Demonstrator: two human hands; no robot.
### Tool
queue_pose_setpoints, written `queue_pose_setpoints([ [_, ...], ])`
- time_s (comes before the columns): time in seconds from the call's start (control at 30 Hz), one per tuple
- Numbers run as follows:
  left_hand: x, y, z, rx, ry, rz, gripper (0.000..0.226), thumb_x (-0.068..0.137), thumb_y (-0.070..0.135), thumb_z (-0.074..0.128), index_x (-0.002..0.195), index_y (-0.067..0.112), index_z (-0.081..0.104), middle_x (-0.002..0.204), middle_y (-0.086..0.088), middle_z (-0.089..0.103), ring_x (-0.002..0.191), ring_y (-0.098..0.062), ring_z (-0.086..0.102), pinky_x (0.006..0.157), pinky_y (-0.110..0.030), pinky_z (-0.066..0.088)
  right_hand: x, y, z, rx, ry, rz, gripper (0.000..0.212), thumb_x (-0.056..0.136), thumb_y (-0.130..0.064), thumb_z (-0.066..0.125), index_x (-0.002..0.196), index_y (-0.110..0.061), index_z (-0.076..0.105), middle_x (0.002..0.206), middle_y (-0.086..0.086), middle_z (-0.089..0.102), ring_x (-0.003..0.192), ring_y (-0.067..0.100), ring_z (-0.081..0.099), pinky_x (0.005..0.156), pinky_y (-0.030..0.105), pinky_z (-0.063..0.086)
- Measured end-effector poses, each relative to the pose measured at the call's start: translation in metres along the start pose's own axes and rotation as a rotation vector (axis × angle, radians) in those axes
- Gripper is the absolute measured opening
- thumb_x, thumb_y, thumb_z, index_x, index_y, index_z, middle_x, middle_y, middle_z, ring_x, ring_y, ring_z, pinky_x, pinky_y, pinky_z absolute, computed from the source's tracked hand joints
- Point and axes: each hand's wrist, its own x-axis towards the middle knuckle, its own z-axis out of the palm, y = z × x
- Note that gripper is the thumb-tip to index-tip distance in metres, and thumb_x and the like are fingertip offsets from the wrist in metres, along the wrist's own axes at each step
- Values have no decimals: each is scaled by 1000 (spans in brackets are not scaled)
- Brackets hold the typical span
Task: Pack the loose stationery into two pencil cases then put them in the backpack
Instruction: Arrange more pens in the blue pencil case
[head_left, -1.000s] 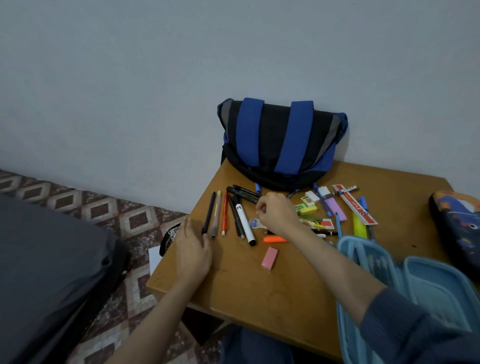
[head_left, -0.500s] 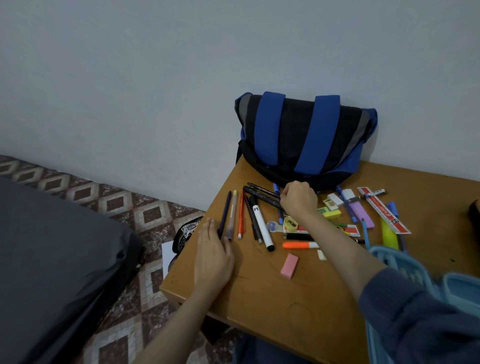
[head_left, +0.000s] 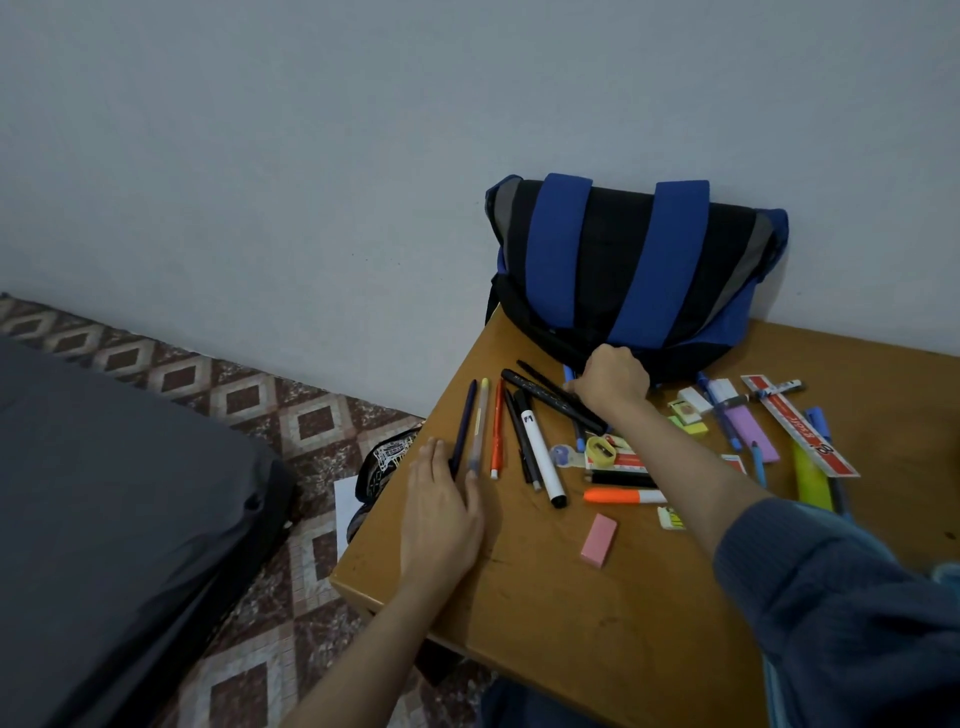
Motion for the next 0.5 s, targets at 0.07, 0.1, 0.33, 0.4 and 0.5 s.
queue_pose_setpoints([
  [0.07,0,0,-1,-3,-5,2,56,100,39,31,148,14,18,156,0,17,144,-13,11,116,-29,13,-2,-2,3,-17,-4,8,31,82,-30,71,95,-3,64,98,12,65,92,28,63,63,29,43],
  [0.1,-1,1,-1,-2,-9,0,56,100,39,31,148,14,18,156,0,16,144,-13,10,116,-29,12,-3,-3,5,-22,0,7,28,83,-27,70,96,-3,64,100,13,65,93,28,63,63,29,43],
  [0.33,-1,-1,-1,-9,-15,8,56,100,38,32,148,13,19,156,-1,18,144,-14,12,117,-30,15,-7,-1,8,49,26,-21,20,83,-22,68,85,-2,65,94,14,67,86,28,65,60,29,42],
  [0.4,-1,0,-1,-4,-18,8,56,100,38,32,148,12,19,156,-1,18,144,-14,11,117,-30,15,-10,1,6,91,13,-36,21,82,-21,69,90,-2,69,91,13,68,84,26,65,61,31,48],
  [0.5,-2,1,-2,3,-17,8,56,100,37,32,148,11,19,156,-3,19,144,-16,12,117,-31,15,-18,6,-1,104,15,-100,20,82,-19,67,94,-3,71,91,12,69,82,25,65,67,33,53],
])
